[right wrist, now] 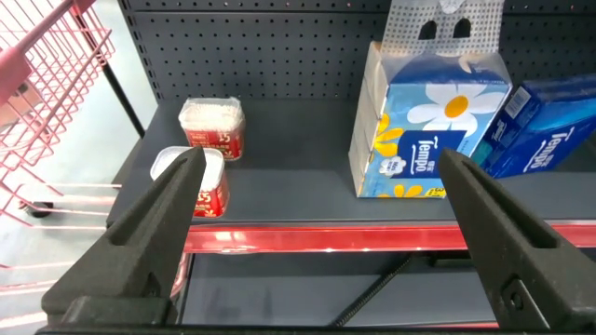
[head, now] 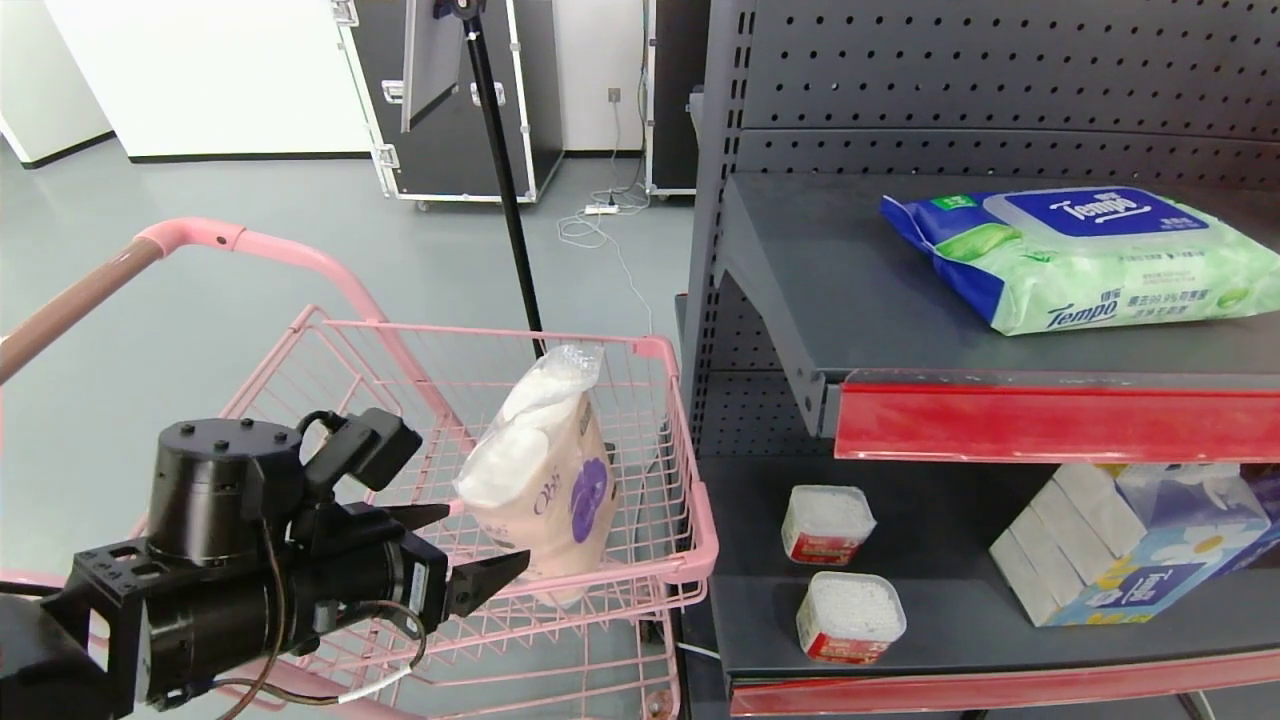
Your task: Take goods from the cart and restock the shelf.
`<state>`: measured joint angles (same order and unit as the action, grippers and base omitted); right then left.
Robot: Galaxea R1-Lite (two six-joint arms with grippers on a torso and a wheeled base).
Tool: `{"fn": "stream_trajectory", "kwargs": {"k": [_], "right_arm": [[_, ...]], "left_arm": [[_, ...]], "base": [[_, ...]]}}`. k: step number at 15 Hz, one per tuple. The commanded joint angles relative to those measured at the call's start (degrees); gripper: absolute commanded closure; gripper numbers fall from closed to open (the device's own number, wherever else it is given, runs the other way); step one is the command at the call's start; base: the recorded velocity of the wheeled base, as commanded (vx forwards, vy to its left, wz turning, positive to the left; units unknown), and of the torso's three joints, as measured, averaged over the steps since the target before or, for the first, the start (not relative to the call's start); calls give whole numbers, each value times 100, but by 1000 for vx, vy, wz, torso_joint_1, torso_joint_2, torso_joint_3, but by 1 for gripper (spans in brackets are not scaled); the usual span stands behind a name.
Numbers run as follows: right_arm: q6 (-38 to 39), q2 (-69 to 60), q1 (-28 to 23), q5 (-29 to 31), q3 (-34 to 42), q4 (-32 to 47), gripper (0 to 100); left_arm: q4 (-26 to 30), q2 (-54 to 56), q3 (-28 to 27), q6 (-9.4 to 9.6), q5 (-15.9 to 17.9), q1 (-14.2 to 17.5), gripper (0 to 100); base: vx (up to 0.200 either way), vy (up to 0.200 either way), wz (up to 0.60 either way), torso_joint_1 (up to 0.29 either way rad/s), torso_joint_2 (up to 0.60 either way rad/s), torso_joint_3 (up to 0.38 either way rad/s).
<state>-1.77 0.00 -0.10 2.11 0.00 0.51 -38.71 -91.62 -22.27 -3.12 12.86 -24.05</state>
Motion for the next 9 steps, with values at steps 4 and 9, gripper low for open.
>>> {"fn": "stream_trajectory", "kwargs": {"k": [4, 9], "right_arm": [[-8, 0, 1, 0, 0, 2, 0], [-8, 0, 1, 0, 0, 2, 0]], "left_arm": [[-471, -848, -436, -13, -126, -100, 0], [-559, -1384, -884, -22, -319, -214, 0]], "base": [[0, 0, 0, 0, 0, 0], [0, 0, 0, 0, 0, 0]]}}
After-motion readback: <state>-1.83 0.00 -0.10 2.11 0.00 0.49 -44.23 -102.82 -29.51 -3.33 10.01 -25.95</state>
